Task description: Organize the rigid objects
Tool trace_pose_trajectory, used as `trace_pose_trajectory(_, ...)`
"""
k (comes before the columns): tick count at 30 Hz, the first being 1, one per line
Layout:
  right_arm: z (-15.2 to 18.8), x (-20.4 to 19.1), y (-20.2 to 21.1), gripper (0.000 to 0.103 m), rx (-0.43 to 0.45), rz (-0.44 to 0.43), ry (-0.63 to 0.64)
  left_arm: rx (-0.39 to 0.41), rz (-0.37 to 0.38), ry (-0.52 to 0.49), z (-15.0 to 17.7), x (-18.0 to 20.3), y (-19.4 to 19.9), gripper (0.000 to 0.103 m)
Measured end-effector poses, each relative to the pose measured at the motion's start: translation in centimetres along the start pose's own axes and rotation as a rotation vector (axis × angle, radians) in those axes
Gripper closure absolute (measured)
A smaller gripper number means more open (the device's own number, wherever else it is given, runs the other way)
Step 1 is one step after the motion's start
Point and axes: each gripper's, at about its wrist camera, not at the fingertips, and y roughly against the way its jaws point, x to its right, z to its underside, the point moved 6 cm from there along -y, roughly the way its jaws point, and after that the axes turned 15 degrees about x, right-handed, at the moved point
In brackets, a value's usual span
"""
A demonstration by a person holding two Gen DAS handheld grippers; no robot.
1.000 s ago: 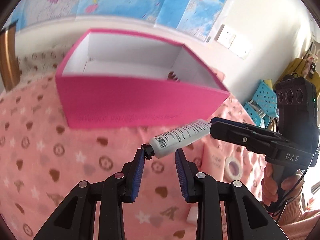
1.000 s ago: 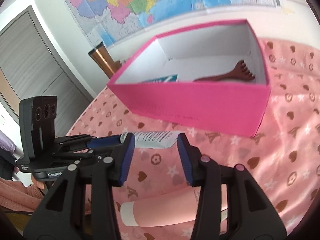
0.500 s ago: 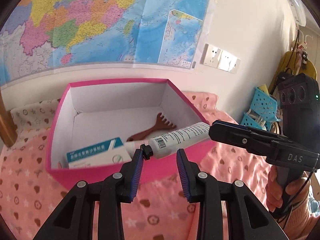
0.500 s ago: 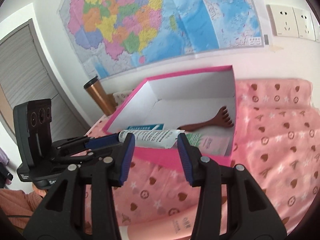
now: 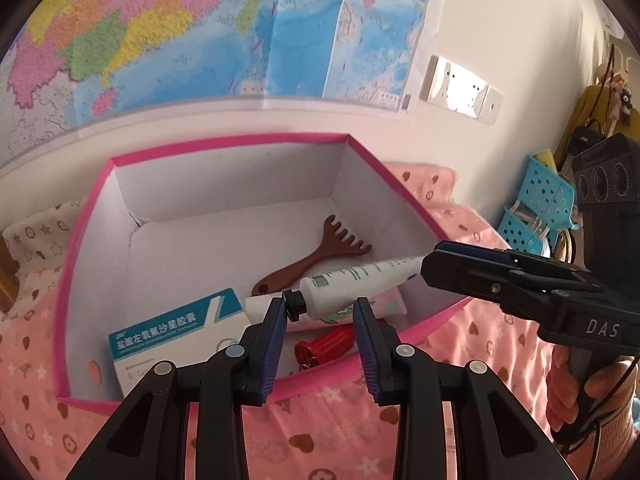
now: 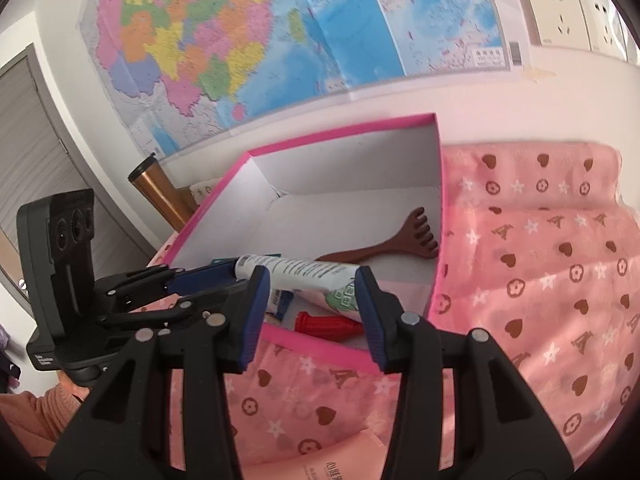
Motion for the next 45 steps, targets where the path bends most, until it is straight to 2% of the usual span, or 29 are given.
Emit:
trace_pose_trajectory(5,-0.1,0.4,0.6,0.056,0.013,0.009,-0.015,0.005,-0.008,0.011,0.3,0.0,0.0,0.070)
trace_pose_trajectory(8,0.0,0.2,2.0,0.056,0.031,-0.007,-0.014,0.040,0.006,0.002,0.4,0.6,1.3,0.070)
trace_pose_trajectory(13,0.8,0.2,4.8,0.056,0.049,-0.020,-0.001,0.097,0.079,-0.031,1.0,2.6,4.5,0.067)
trace_pose_trajectory(17,2.7,1.0,6.9,0.056,0.030,0.002,-0.010,0.099,0.142,-0.041,2.0,4.1,6.0,0.067)
trace_pose_trajectory(21,5.4,2.0,8.2,0.056,-0.016,0.050,-0.024,0.062,0.183,-0.036,3.7,5.2,6.1,0.067)
trace_pose_trajectory(26,8.9,3.3,9.2,0.056,-0.085,0.104,-0.036,-0.021,0.237,-0.020,6.8,6.7,5.4,0.067)
trace_pose_trajectory(33,12.9,4.1,10.1,0.056,-0.167,0.165,-0.016,-0.109,0.285,-0.047,10.2,9.1,4.6,0.067)
trace_pose_trajectory(45,15.0,3.5,10.3,0.060,-0.215,0.199,0.047,-0.148,0.317,-0.053,12.0,10.8,4.4,0.067)
